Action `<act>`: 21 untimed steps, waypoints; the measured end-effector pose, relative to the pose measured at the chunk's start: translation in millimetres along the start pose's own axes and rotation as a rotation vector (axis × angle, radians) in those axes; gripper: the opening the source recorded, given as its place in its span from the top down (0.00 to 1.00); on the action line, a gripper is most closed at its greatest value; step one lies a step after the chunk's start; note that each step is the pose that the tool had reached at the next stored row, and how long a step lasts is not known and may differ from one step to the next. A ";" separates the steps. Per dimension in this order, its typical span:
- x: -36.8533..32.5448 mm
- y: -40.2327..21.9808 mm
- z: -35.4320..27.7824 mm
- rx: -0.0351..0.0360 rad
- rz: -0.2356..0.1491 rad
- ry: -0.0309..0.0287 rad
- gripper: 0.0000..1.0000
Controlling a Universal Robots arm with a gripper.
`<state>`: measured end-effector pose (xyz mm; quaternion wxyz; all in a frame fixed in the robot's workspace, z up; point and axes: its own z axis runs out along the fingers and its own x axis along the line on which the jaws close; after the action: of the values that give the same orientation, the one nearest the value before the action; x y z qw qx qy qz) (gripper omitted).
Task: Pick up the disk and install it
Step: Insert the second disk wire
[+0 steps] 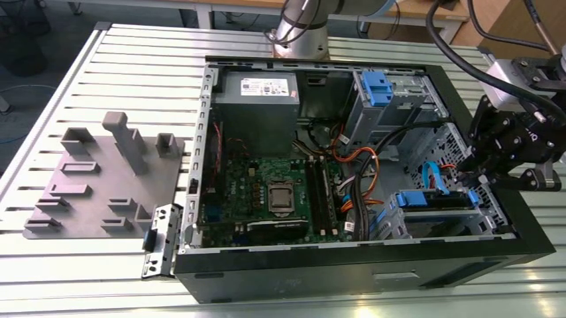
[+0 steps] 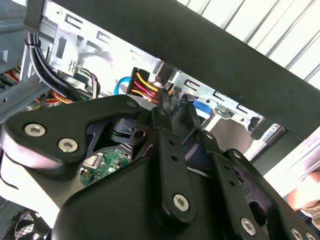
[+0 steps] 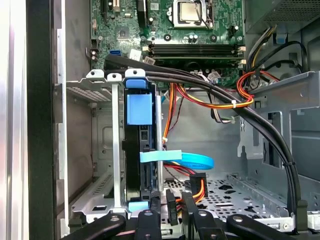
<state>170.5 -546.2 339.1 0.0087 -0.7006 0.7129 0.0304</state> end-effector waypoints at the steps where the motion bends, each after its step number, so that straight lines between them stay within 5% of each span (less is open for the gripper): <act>1: -0.1 -0.6 0.2 -0.0009 0.000 0.0001 0.69; 10: -0.2 -1.0 0.3 -0.0016 0.000 0.0000 0.71; 12: -0.2 -1.0 0.3 -0.0016 0.000 0.0000 0.83; 21: -0.2 -1.0 0.3 -0.0017 0.000 -0.0001 0.84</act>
<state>171.4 -546.1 338.8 0.0081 -0.7005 0.7129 0.0311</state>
